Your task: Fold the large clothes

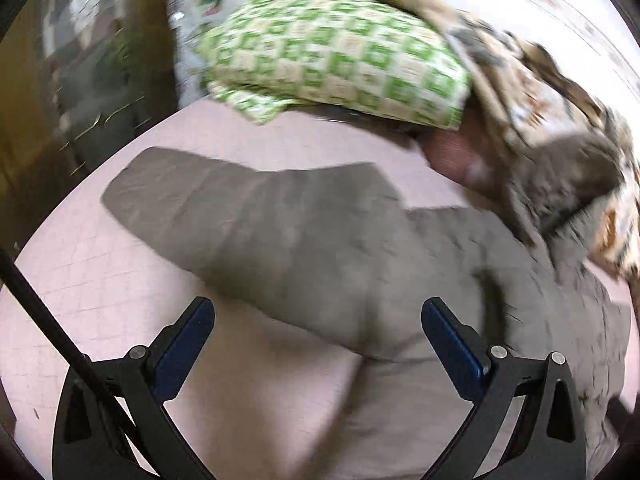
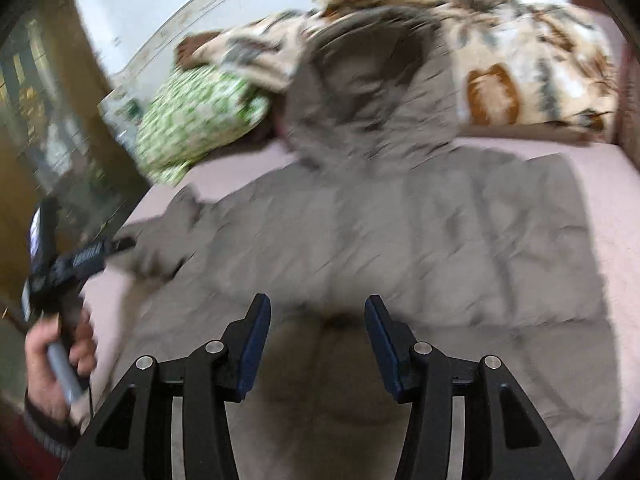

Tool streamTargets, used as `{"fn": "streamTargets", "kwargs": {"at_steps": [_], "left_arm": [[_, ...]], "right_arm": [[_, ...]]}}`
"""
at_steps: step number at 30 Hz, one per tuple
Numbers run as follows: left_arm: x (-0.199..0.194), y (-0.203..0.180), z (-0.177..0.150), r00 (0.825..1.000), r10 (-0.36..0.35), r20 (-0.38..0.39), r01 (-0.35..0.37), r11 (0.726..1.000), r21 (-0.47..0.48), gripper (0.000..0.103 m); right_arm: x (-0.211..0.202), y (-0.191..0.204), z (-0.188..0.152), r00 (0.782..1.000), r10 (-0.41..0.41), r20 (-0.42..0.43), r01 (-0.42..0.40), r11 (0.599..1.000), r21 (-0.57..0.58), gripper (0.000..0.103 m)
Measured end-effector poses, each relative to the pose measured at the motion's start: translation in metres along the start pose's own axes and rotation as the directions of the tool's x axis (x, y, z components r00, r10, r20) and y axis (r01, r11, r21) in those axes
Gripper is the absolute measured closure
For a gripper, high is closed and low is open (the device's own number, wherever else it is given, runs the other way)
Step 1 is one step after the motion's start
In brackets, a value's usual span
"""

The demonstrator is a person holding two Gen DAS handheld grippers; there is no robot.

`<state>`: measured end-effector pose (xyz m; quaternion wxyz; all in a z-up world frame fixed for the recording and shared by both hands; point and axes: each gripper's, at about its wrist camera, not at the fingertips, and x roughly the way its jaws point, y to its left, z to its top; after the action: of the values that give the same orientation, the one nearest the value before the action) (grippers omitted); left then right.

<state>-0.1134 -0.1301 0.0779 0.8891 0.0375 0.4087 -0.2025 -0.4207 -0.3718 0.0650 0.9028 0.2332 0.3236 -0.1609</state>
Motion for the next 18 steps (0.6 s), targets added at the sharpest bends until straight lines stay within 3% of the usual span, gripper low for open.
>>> {"fn": "streamTargets", "kwargs": {"at_steps": [5, 7, 9, 12, 16, 18], "left_arm": [[0.020, 0.081, 0.021, 1.000, -0.026, -0.016, 0.022, 0.983, -0.180, 0.000], [0.028, 0.110, 0.024, 0.998, -0.053, -0.016, 0.047, 0.965, -0.258, 0.008], [0.043, 0.141, 0.028, 0.996, -0.081, -0.040, 0.063, 0.939, -0.339, 0.037], [0.062, 0.175, 0.029, 0.989, -0.136, -0.048, 0.100, 0.886, -0.454, 0.038], [0.088, 0.208, 0.032, 0.975, -0.221, -0.006, 0.177, 0.793, -0.583, 0.038], [0.099, 0.218, 0.035, 0.974, -0.225, 0.012, 0.186, 0.771, -0.610, 0.038]], "right_arm": [[0.013, 0.017, -0.005, 0.999, -0.024, -0.024, 0.022, 0.996, -0.091, 0.049], [0.020, 0.018, -0.007, 0.999, -0.025, -0.035, 0.022, 0.994, -0.104, 0.049], [0.027, 0.016, -0.009, 0.998, -0.024, -0.052, 0.018, 0.995, -0.101, 0.049], [0.036, 0.011, -0.012, 0.997, -0.020, -0.081, 0.013, 0.996, -0.092, 0.049], [0.042, -0.001, -0.011, 0.995, -0.009, -0.095, 0.004, 0.998, -0.056, 0.048], [0.042, -0.007, -0.010, 0.996, -0.019, -0.092, 0.016, 0.999, -0.032, 0.048]]}}
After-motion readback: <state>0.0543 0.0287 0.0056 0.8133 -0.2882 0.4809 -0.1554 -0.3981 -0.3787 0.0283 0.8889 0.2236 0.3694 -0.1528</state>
